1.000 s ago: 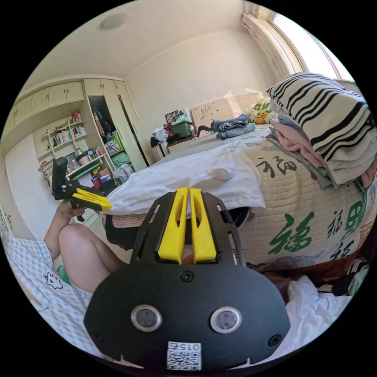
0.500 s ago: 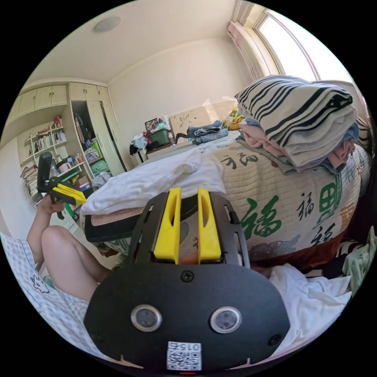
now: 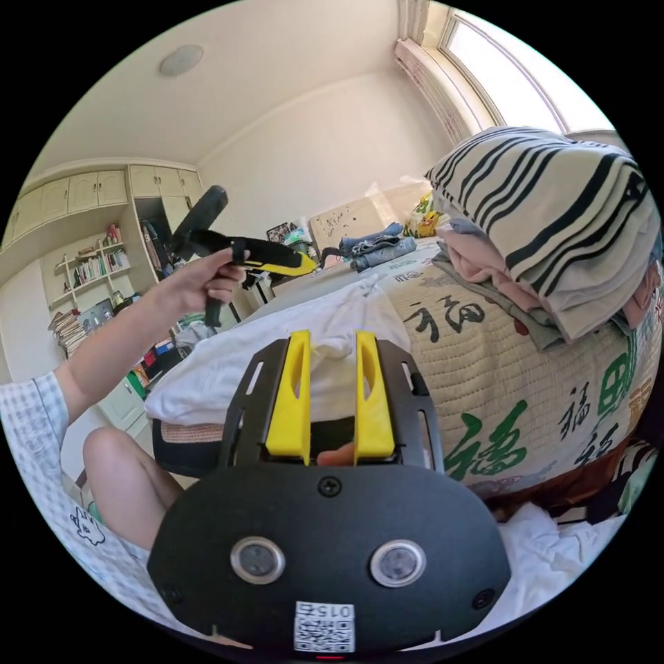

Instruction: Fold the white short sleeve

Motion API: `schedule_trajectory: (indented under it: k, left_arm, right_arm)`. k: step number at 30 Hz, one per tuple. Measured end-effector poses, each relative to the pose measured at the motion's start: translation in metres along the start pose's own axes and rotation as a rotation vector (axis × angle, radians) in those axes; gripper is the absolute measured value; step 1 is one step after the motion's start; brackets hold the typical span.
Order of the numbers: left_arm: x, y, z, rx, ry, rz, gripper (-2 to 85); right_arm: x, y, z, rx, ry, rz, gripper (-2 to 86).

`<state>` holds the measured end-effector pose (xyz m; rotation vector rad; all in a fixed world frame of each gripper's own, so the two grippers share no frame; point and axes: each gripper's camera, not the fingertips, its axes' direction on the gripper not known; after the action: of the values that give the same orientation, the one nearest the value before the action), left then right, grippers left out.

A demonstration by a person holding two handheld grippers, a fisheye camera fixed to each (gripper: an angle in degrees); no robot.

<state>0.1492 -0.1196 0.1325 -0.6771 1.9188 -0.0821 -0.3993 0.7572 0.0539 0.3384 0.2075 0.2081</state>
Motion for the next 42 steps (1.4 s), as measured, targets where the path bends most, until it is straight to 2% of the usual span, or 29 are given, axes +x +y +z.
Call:
schedule_trajectory:
  k: [6,13,18,22,24,28,34,37,42]
  left_arm:
    - [-0.035,-0.054,0.106,-0.058,-0.017,-0.104,5.6]
    - [-0.068,-0.050,0.161,-0.097,0.001,-0.122,1.5]
    - [-0.081,-0.039,0.180,-0.100,0.048,-0.144,1.0]
    - [-0.084,-0.038,0.177,-0.046,0.113,-0.109,3.6]
    - [-0.089,-0.041,0.175,0.011,0.131,-0.126,5.9]
    - [-0.089,-0.049,0.197,-0.005,0.153,-0.149,8.1]
    - [-0.059,-0.047,0.270,-0.190,0.095,-0.050,10.7]
    - [-0.054,-0.039,0.283,-0.192,0.050,-0.029,8.4]
    - [-0.054,-0.014,0.302,-0.164,0.046,-0.008,1.3]
  right_arm:
    - [0.022,0.001,-0.005,0.015,-0.066,0.011,4.3]
    - [0.040,0.018,-0.037,0.024,-0.062,0.021,1.4]
    - [0.054,0.017,-0.046,0.039,-0.086,0.029,2.7]
    - [0.084,0.024,-0.081,0.125,-0.045,0.080,10.0]
    - [0.108,0.027,-0.085,0.102,-0.030,0.138,10.9]
    - [0.150,0.029,-0.076,0.015,-0.190,0.244,12.8]
    - [0.180,0.026,-0.071,0.025,-0.358,0.301,11.5]
    - [0.192,0.026,-0.072,0.024,-0.383,0.318,9.8]
    - [0.205,0.037,-0.079,0.103,-0.461,0.333,1.8]
